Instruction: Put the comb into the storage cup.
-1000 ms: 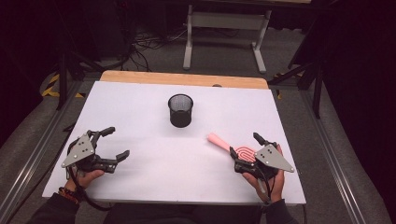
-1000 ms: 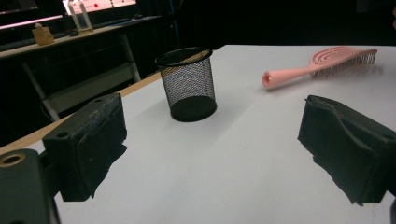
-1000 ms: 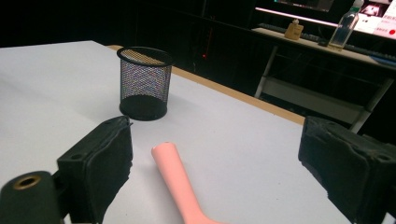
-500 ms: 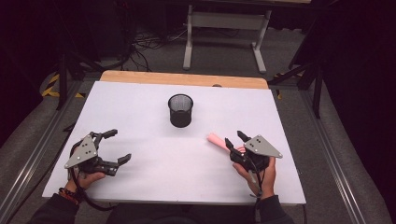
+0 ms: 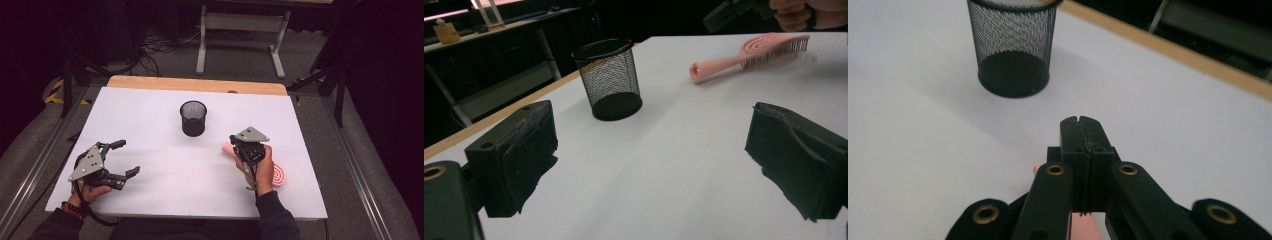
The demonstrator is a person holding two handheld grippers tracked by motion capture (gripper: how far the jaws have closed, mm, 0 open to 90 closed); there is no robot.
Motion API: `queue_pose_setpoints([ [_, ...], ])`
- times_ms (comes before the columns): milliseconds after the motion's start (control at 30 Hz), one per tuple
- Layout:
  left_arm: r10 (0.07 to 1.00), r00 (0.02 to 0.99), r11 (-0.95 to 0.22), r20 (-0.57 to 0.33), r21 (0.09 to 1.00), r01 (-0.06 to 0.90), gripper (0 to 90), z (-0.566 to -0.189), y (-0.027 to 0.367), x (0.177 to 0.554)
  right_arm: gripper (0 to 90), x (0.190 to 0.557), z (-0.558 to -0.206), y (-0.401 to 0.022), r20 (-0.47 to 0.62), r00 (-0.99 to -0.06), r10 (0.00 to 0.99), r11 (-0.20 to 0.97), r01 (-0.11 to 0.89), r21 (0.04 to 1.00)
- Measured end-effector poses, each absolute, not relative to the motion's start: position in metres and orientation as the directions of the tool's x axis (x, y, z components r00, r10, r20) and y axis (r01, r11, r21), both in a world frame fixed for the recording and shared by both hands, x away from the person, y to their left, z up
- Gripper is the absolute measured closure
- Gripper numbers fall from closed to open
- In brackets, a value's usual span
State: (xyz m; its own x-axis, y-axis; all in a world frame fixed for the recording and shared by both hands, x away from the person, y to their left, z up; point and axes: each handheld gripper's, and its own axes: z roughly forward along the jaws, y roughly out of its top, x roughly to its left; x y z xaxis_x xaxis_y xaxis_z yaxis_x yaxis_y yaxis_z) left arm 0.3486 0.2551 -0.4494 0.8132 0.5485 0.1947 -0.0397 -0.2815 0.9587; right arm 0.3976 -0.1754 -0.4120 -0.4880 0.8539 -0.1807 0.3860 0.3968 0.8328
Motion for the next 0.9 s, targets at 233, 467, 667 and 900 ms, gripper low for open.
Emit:
queue_pose_setpoints([
  [233, 0.573, 0.785, -0.31, 0.234, 0.949, -0.057, 9.3, -0.449, 0.258, 0.346, 89.9, 0.423, -0.431, -0.168, -0.15, -0.461, 0.875, 0.403, 0.521, 0.752],
  [467, 0.583, 0.78, -0.313, 0.227, 0.949, -0.042, 9.4, -0.45, 0.263, 0.344, 89.9, 0.429, -0.437, -0.167, -0.193, -0.428, 0.883, 0.428, 0.565, 0.705],
  [667, 0.58, 0.782, -0.322, 0.229, 0.946, -0.038, 9.4, -0.451, 0.263, 0.345, 89.9, 0.428, -0.436, -0.163, -0.195, -0.491, 0.849, 0.482, 0.567, 0.669],
  [900, 0.572, 0.789, -0.329, 0.224, 0.944, -0.03, 9.4, -0.452, 0.261, 0.346, 89.9, 0.42, -0.437, -0.154, -0.189, -0.562, 0.805, 0.536, 0.554, 0.637],
])
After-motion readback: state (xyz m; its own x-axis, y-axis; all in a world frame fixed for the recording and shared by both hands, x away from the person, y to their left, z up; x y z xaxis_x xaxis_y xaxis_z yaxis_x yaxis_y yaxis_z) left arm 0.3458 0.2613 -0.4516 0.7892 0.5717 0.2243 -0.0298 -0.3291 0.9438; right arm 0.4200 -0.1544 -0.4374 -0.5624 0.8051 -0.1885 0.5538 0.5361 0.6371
